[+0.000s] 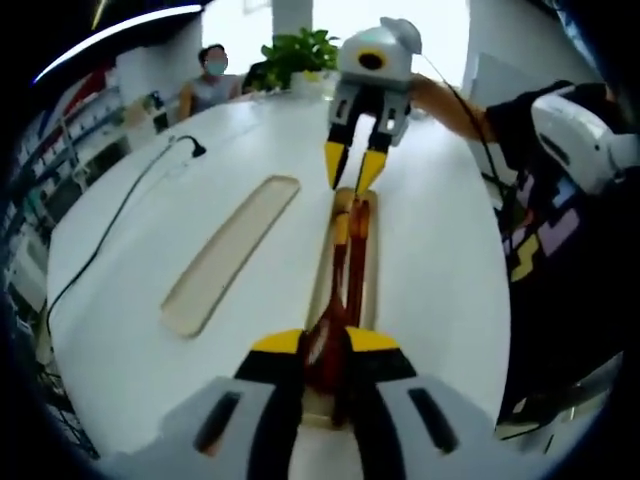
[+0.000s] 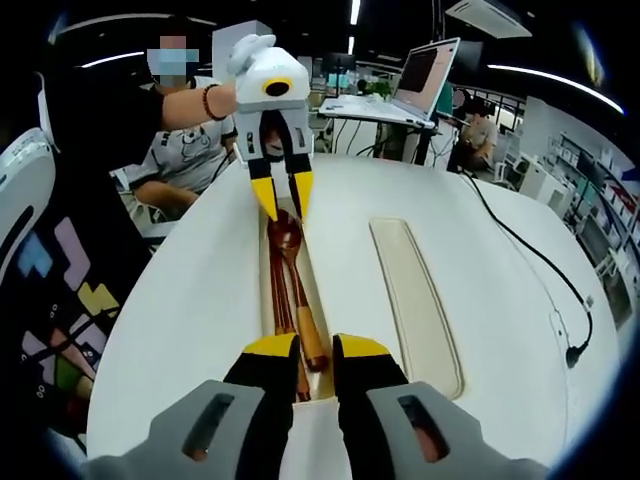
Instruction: Arrange the utensils inside the cutlery case until each visible utensil rests in its matching compartment.
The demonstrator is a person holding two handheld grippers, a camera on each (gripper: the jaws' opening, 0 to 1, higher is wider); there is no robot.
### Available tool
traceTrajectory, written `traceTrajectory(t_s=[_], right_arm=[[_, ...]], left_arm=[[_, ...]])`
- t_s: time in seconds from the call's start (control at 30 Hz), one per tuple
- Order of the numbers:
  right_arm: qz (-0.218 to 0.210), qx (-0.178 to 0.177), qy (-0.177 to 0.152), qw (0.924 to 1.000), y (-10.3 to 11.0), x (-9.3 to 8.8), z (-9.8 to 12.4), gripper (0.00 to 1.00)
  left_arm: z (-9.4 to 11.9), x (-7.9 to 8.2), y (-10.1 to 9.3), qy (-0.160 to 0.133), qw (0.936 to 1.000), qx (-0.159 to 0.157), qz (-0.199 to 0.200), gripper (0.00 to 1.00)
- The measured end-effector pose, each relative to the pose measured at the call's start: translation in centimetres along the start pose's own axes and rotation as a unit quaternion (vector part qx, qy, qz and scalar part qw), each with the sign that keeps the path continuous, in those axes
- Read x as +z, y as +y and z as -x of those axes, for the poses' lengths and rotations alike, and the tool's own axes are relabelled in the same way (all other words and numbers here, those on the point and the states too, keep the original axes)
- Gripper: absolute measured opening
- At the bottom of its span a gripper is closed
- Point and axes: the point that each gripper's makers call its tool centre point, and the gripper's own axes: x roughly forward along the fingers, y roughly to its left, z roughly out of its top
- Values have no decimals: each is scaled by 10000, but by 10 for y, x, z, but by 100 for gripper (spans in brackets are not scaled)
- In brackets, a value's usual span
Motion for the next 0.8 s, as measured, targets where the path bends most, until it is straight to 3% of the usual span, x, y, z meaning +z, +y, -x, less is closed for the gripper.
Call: traceTrajectory(t_s=[0.2, 0.27, 0.4, 0.8], right_arm=[[-26, -94, 18, 10000, -6, -4, 4, 13], [-65, -167, -7, 9998, -9, -6, 7, 13], [-175, -321, -126, 9993, -18, -7, 12, 14], [-620, -772, -220, 9948, -43, -23, 32, 15]], left_arm=[[0, 3, 8, -56, 9999, 98, 39, 8], [3, 3, 16, -22, 9996, 283, 16, 9], [7, 7, 30, -165, 9980, 489, 366, 10], [7, 5, 63, -233, 9918, 904, 874, 12]])
